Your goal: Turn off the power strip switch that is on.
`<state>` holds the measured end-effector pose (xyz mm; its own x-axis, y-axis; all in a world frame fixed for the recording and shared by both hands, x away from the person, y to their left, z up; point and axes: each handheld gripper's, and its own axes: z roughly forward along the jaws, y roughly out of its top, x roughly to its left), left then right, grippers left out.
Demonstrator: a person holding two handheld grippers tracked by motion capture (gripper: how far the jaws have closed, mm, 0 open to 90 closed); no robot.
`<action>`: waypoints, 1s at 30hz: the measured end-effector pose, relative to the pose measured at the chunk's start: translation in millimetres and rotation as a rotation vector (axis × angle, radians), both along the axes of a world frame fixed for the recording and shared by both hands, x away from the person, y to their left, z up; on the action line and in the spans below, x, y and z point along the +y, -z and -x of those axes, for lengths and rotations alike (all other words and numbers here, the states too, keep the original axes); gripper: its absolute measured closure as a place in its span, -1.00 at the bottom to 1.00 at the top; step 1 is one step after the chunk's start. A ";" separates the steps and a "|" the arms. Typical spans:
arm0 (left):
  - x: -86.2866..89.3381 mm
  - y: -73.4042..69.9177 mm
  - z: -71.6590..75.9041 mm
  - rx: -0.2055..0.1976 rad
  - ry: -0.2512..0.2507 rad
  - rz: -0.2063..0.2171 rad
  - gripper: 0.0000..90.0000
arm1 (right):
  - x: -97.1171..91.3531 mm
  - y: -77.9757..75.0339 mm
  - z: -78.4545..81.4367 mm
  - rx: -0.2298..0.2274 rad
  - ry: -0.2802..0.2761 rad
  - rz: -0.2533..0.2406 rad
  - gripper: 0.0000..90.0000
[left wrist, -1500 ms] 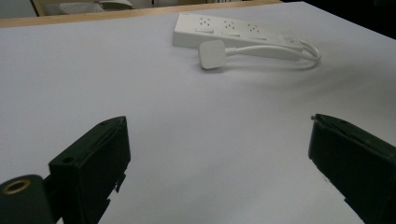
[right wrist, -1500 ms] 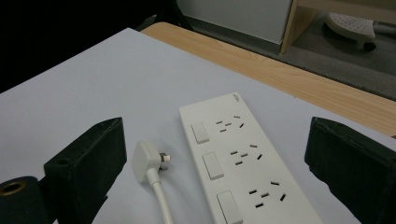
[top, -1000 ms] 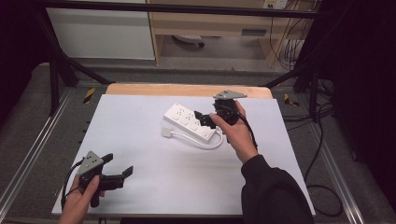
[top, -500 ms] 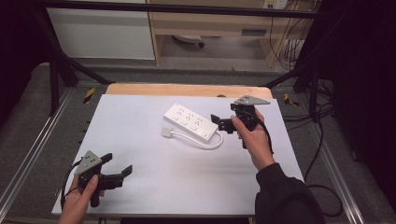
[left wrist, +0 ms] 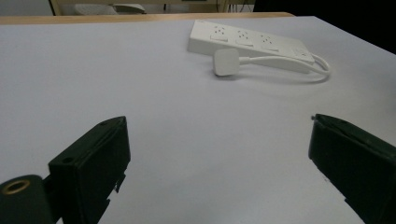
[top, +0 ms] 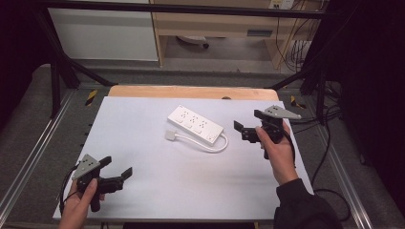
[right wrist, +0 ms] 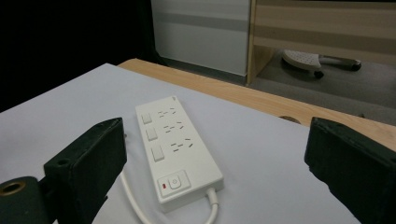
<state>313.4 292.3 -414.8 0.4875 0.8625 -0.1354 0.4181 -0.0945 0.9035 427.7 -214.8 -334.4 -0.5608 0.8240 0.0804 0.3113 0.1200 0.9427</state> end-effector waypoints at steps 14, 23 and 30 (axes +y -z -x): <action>2.7 -1.2 0.5 -0.014 -0.013 0.022 -0.88 | -45.2 30.4 41.3 -0.010 0.050 -0.036 -0.85; 1.6 0.1 -0.8 -0.016 -0.020 0.022 -0.88 | -59.7 60.4 58.3 -0.046 0.081 -0.040 -0.90; 3.1 -1.8 0.0 -0.030 -0.028 0.038 -0.88 | -61.0 92.5 66.4 0.023 0.068 -0.012 -0.90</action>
<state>313.4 295.4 -413.0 0.4680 0.8702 -0.1542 0.3931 -0.0487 0.9182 361.4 -275.8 -426.9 -0.5011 0.8592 0.1031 0.3403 0.0861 0.9364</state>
